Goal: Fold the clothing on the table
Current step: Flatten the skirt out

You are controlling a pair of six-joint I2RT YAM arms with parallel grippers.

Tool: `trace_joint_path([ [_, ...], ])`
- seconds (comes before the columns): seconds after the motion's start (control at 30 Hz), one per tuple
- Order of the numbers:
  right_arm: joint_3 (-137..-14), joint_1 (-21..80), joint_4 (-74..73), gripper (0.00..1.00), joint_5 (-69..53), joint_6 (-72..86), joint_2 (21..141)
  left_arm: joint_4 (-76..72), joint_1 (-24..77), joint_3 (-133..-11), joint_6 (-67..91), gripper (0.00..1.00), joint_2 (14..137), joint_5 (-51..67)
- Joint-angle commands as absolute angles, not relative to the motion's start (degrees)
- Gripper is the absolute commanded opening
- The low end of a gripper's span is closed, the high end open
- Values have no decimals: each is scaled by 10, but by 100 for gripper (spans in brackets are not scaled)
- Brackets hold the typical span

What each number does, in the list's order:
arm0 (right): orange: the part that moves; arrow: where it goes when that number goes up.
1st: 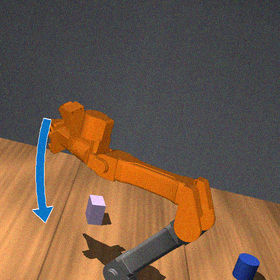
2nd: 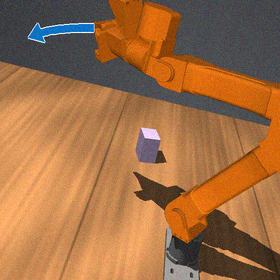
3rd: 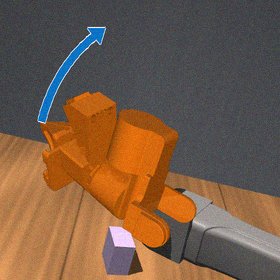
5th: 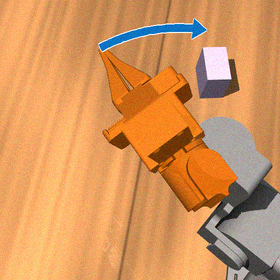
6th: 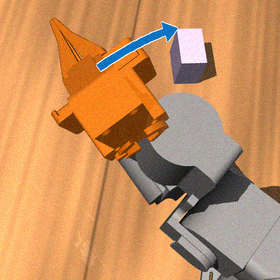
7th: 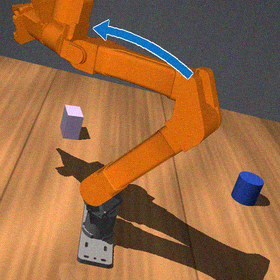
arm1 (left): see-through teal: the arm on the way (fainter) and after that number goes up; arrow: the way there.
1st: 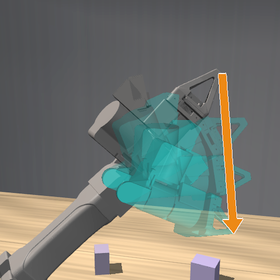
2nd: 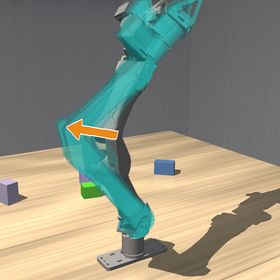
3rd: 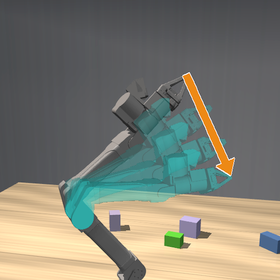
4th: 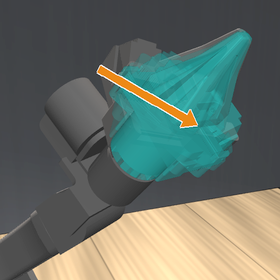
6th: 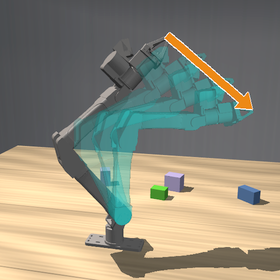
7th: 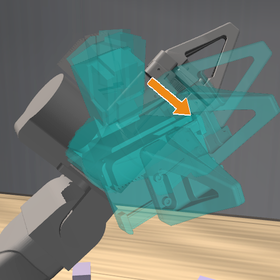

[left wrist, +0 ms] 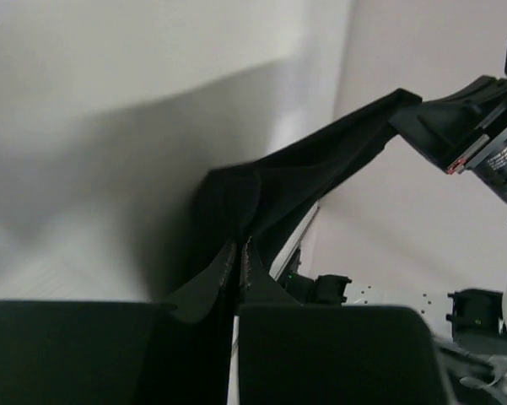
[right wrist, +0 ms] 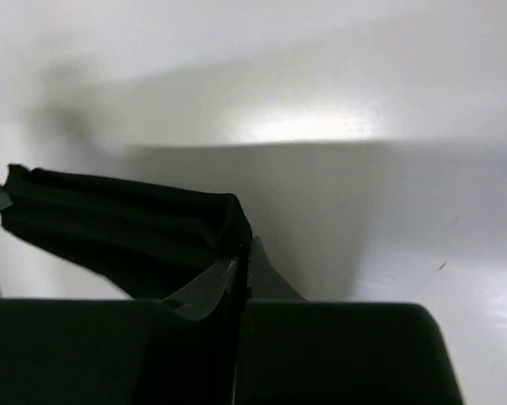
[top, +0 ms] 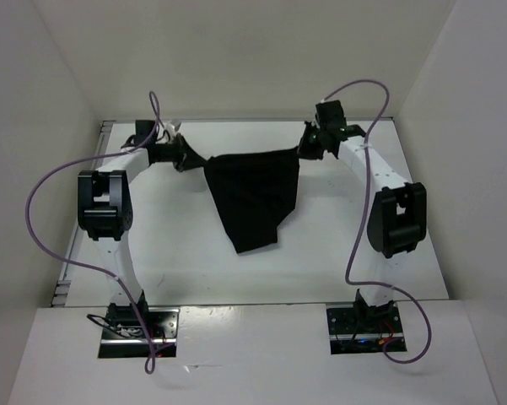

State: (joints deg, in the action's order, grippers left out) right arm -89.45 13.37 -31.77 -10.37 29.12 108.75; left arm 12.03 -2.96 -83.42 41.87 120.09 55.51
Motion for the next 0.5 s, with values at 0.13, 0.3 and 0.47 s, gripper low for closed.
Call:
trace_joint_path([
  [0.13,-1039,104,-351,0,-94,196,1000,67,-27,-1054,454,0,1135,643],
  [0.3,-1138,104,-359,0,-120,165,982,91,-27,-1221,462,0,1154,677],
  [0.47,-1133,104,-351,0,-140,142,933,181,-27,-1256,364,0,1132,693],
])
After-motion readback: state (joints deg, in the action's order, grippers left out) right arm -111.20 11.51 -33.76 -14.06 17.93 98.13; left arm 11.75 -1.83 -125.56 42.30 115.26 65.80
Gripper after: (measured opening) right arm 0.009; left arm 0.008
